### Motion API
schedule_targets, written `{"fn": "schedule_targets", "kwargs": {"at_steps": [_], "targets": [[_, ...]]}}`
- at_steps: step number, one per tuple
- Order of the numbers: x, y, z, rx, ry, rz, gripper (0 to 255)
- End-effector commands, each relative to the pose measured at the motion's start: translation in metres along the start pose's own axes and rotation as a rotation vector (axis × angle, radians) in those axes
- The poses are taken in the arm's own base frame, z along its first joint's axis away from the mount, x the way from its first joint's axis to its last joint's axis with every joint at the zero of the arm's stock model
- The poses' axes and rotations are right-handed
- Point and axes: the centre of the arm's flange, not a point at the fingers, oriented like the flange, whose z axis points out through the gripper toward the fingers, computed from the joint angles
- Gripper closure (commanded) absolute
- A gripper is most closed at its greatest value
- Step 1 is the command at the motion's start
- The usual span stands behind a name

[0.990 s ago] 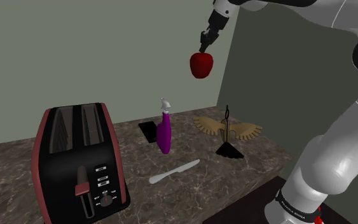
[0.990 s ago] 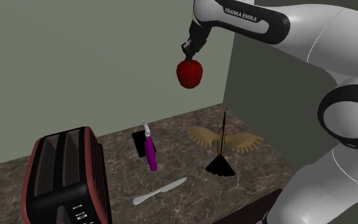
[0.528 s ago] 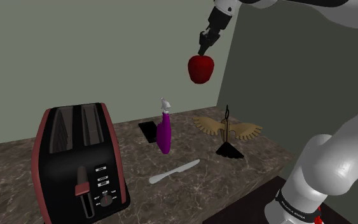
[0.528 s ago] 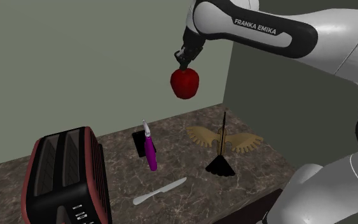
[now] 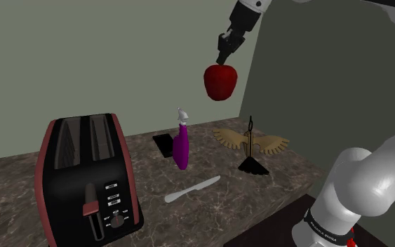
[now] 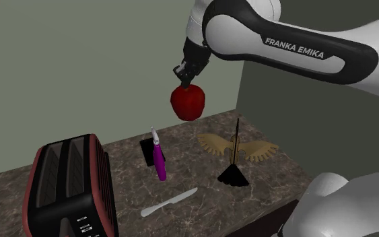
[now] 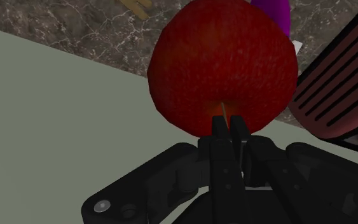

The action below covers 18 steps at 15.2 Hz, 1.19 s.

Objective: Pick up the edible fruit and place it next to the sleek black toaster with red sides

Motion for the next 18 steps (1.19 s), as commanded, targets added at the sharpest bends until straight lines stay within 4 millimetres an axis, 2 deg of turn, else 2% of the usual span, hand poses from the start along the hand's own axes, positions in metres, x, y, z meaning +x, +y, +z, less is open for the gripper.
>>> {"fn": "schedule_targets", "kwargs": {"at_steps": [1,18], "targets": [[-0.009,-0.022,-0.005,0.0,0.0,0.001,255],[-0.103,-0.219,-0.056,0.0,0.0,0.001,255]]}}
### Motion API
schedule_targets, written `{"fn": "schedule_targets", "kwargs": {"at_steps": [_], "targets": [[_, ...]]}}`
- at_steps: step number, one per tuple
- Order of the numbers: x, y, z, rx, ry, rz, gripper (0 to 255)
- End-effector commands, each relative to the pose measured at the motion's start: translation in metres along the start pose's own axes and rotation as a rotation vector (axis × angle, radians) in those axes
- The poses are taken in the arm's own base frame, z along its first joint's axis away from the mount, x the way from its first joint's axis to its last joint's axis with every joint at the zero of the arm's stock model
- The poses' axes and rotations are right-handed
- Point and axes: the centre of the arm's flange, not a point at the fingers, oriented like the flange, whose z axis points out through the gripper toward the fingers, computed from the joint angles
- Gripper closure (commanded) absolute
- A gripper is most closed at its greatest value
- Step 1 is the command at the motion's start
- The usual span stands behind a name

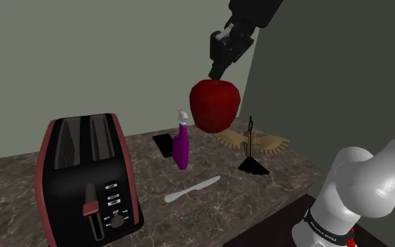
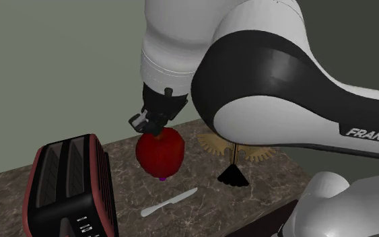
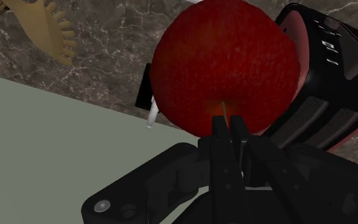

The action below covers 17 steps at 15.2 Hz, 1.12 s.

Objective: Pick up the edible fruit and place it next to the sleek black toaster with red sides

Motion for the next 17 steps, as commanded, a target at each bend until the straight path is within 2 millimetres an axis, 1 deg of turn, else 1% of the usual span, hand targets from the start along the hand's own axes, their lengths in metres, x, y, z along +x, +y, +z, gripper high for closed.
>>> {"fn": "schedule_targets", "kwargs": {"at_steps": [1,4,5,17], "targets": [[-0.008,-0.023,-0.006,0.0,0.0,0.002,255],[-0.024,-0.057,-0.015,0.0,0.0,0.002,255],[-0.025,-0.059,-0.016,0.0,0.0,0.002,255],[-0.051,-0.062,0.042,0.0,0.0,0.002,255]]}}
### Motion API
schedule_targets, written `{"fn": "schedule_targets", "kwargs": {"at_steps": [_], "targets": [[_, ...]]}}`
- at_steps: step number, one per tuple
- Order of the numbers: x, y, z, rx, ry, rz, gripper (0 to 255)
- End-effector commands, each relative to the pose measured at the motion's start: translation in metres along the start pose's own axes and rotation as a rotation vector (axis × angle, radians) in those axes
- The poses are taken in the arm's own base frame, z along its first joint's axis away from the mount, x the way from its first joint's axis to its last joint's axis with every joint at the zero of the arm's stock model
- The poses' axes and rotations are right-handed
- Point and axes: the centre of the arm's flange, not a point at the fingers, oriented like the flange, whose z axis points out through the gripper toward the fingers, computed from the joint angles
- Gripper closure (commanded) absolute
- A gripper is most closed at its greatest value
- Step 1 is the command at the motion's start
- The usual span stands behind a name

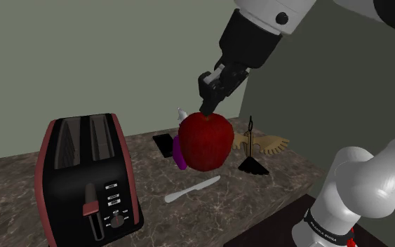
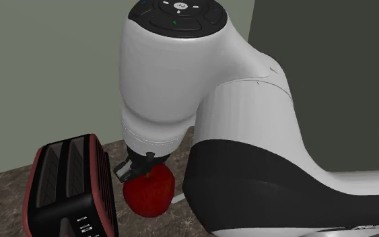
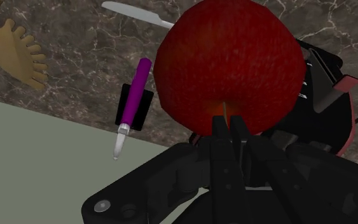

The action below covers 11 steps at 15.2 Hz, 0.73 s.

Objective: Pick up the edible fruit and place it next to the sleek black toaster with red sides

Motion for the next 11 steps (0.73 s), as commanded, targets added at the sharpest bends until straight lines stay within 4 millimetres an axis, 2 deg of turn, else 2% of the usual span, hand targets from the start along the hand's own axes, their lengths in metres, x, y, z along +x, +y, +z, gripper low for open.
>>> {"fn": "schedule_targets", "kwargs": {"at_steps": [1,11], "targets": [[-0.005,0.0,0.01,0.0,0.001,0.0,255],[-0.026,-0.003,0.058,0.0,0.001,0.0,255]]}}
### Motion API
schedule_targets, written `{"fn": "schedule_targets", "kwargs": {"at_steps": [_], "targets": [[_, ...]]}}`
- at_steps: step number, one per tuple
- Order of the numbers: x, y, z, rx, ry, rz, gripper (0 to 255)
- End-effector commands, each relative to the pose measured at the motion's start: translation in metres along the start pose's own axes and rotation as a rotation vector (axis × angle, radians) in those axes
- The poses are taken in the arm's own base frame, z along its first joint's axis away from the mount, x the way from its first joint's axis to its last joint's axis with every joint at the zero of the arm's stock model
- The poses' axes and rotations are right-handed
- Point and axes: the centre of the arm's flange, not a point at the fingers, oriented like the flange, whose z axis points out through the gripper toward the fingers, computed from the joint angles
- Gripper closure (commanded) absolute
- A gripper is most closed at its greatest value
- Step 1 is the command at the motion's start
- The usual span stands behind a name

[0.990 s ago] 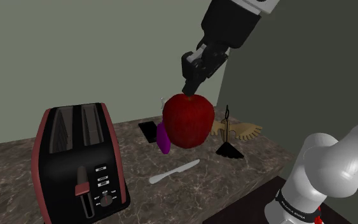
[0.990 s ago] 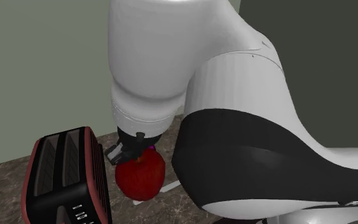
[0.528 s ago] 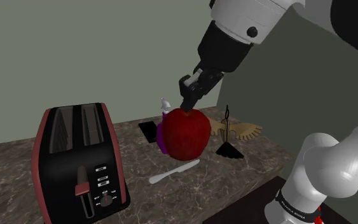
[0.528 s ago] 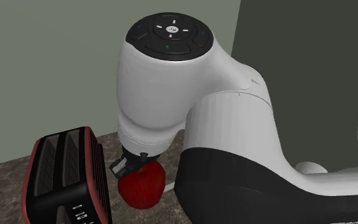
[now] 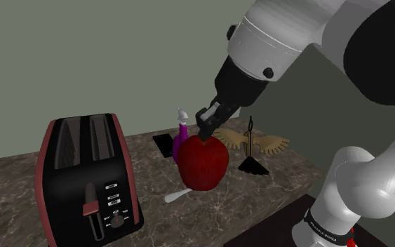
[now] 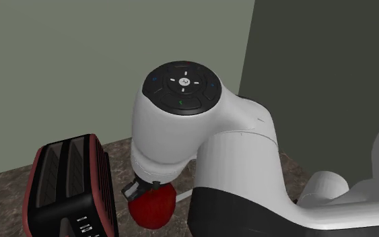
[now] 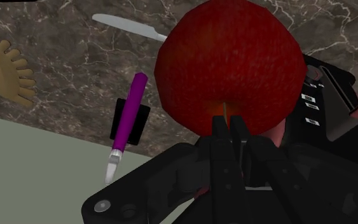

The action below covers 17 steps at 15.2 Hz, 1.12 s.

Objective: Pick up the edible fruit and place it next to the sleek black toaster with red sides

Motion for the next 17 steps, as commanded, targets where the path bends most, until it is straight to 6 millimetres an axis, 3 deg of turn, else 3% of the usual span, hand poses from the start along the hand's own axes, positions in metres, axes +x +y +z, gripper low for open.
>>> {"fn": "schedule_targets", "kwargs": {"at_steps": [1,17], "targets": [[-0.003,-0.001,0.01,0.0,0.001,0.0,255],[-0.037,-0.004,0.088,0.0,0.001,0.0,255]]}}
